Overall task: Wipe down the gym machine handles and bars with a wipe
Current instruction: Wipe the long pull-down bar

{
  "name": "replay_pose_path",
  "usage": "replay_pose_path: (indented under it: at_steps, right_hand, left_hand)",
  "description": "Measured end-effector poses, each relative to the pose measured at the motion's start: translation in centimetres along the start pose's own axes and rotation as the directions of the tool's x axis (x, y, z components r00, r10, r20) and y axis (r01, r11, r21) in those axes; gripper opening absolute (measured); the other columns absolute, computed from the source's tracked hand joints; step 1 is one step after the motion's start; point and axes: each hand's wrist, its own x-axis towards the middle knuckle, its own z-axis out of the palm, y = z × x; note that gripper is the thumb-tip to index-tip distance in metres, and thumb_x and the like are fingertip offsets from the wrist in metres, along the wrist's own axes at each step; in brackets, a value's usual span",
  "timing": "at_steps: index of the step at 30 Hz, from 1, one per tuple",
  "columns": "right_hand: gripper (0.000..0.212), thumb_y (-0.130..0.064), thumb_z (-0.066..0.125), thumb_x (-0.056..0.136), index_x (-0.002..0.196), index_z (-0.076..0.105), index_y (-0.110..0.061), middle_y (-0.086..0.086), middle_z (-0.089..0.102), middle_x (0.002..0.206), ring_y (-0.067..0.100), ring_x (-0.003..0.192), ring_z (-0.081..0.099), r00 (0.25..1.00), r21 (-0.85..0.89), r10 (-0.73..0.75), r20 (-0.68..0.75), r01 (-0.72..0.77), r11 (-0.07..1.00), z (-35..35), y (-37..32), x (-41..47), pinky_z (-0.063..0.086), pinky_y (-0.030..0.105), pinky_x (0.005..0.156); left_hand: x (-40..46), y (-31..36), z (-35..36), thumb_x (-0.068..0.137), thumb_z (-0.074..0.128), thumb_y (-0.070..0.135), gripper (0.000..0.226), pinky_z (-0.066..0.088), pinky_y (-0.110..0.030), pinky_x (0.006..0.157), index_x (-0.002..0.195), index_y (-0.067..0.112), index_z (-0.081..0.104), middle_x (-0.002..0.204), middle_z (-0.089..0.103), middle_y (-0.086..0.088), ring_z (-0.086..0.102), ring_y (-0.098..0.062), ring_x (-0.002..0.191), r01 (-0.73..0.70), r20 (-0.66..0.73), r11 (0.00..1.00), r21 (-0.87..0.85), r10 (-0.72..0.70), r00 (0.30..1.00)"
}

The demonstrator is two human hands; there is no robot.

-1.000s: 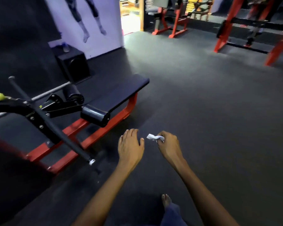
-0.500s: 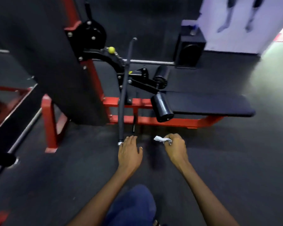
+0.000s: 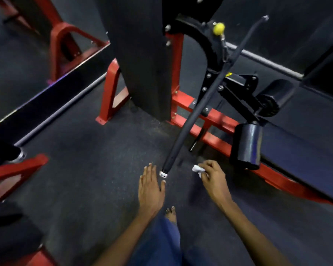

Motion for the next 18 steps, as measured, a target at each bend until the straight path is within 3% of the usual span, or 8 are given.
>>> replay_pose_path:
  at_steps: [2, 6, 9, 10, 13, 15, 16, 18]
  right_hand:
    - [0.025, 0.004, 0.059, 0.085, 0.108, 0.066, 0.001, 0.014, 0.053, 0.117, 0.024, 0.103, 0.058, 0.995, -0.037, -0.069, 0.072, 0.072, 0.997, 1.3, 0.3, 2.1, 0.044, 0.025, 0.093]
    - [0.024, -0.012, 0.049, 0.095, 0.117, 0.059, -0.01, 0.007, 0.053, 0.121, 0.019, 0.101, 0.052, 0.93, -0.1, -0.277, 0.241, 0.308, 0.946, 4.2, 0.1, 4.8, 0.034, 0.013, 0.082]
    - [0.009, -0.023, 0.053, 0.094, 0.092, 0.061, -0.024, -0.008, 0.058, 0.091, 0.005, 0.085, 0.052, 0.845, -0.122, -0.457, 0.279, 0.503, 0.855, 6.7, -0.2, 6.0, 0.04, 0.021, 0.075]
    - [0.01, -0.02, 0.052, 0.093, 0.09, 0.062, -0.02, -0.006, 0.057, 0.089, 0.006, 0.085, 0.052, 0.812, -0.035, -0.482, 0.33, 0.52, 0.853, 7.3, -0.4, 6.3, 0.042, 0.023, 0.077]
    - [0.016, -0.017, 0.049, 0.09, 0.094, 0.064, -0.016, 0.001, 0.059, 0.093, 0.009, 0.087, 0.053, 0.633, -0.081, -0.6, 0.49, 0.718, 0.691, 8.0, 0.9, 8.7, 0.046, 0.027, 0.078]
    - [0.008, -0.025, 0.05, 0.094, 0.093, 0.058, -0.024, -0.001, 0.057, 0.097, 0.006, 0.086, 0.051, 0.664, -0.169, -0.615, 0.425, 0.726, 0.667, 7.4, 2.1, 11.2, 0.041, 0.026, 0.08]
    - [0.007, -0.025, 0.047, 0.095, 0.097, 0.054, -0.024, 0.003, 0.057, 0.099, 0.009, 0.087, 0.05, 0.746, -0.193, -0.568, 0.348, 0.65, 0.735, 7.2, 2.7, 12.2, 0.039, 0.026, 0.078]
    - [0.019, -0.018, 0.041, 0.093, 0.108, 0.052, -0.021, 0.014, 0.056, 0.104, 0.019, 0.092, 0.047, 0.822, -0.139, -0.53, 0.209, 0.561, 0.816, 7.7, 3.0, 12.6, 0.035, 0.025, 0.076]
  left_hand:
    - [0.9, 0.0, 1.2, 0.101, 0.044, 0.029, 0.065, -0.002, -0.029, 0.119, 0.154, 0.011, 0.012, 0.162, 0.005, -0.001, 0.003, -0.016, 0.15, 0.026, 0.001, 0.999, -0.022, -0.026, 1.0]
    - [1.5, -0.4, 3.9, 0.1, 0.044, 0.031, 0.071, -0.009, -0.026, 0.117, 0.154, 0.015, 0.0, 0.162, -0.006, 0.002, -0.004, -0.013, 0.149, 0.093, 0.018, 0.994, -0.052, -0.092, 0.996]
    - [1.5, -0.6, 5.9, 0.099, 0.046, 0.031, 0.077, -0.007, -0.03, 0.121, 0.151, 0.02, -0.01, 0.159, -0.014, 0.006, -0.011, -0.008, 0.147, 0.112, 0.011, 0.992, -0.063, -0.111, 0.994]
    - [1.5, -0.5, 6.4, 0.098, 0.047, 0.031, 0.079, -0.006, -0.031, 0.121, 0.148, 0.021, -0.014, 0.157, -0.017, 0.007, -0.014, -0.007, 0.146, 0.108, 0.014, 0.992, -0.06, -0.108, 0.994]
    - [1.3, -0.3, 7.8, 0.099, 0.047, 0.032, 0.08, -0.011, -0.027, 0.119, 0.145, 0.024, -0.018, 0.156, -0.023, 0.008, -0.02, -0.005, 0.144, 0.116, -0.002, 0.989, -0.089, -0.117, 0.993]
    - [1.7, 0.2, 8.4, 0.099, 0.045, 0.033, 0.079, -0.014, -0.025, 0.117, 0.146, 0.023, -0.017, 0.157, -0.023, 0.009, -0.022, -0.004, 0.144, 0.121, -0.03, 0.985, -0.122, -0.125, 0.992]
    - [1.9, 0.5, 8.8, 0.1, 0.045, 0.033, 0.079, -0.014, -0.025, 0.117, 0.147, 0.023, -0.018, 0.157, -0.023, 0.01, -0.022, -0.003, 0.143, 0.142, -0.043, 0.98, -0.141, -0.149, 0.988]
    - [2.2, 1.3, 9.3, 0.1, 0.046, 0.031, 0.08, -0.014, -0.024, 0.118, 0.148, 0.023, -0.017, 0.157, -0.023, 0.011, -0.021, -0.003, 0.144, 0.181, -0.069, 0.963, -0.202, -0.198, 0.978]
